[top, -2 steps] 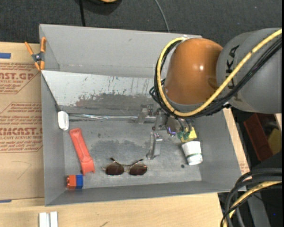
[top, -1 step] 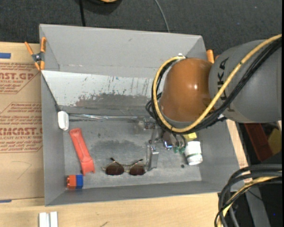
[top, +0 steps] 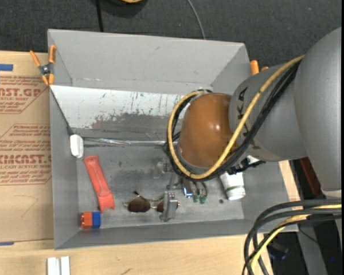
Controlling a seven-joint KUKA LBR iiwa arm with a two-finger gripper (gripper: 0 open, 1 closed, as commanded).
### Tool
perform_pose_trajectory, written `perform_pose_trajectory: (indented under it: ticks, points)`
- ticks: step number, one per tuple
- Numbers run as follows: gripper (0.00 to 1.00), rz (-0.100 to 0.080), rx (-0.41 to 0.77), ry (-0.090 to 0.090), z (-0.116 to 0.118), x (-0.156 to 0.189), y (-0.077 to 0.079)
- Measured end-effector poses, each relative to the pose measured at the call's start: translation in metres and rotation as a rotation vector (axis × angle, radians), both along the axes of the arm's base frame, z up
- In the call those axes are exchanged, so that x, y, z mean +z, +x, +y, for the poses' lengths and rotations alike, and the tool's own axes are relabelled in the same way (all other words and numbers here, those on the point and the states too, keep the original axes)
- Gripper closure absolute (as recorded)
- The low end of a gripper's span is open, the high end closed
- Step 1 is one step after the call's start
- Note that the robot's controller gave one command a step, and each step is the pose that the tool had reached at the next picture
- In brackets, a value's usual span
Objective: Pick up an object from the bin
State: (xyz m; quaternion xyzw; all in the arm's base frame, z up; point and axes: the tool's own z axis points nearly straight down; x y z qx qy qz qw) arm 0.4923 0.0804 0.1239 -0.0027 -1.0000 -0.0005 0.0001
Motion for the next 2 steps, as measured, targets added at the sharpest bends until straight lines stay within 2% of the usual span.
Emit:
perform_pose_trajectory:
  ticks: [1,2]
  points:
    - [0.0,-0.003,0.088,0.0,0.008,-0.029,-0.007]
    - [1.0,-0.001,0.322,0.001,0.032,-0.05,-0.009]
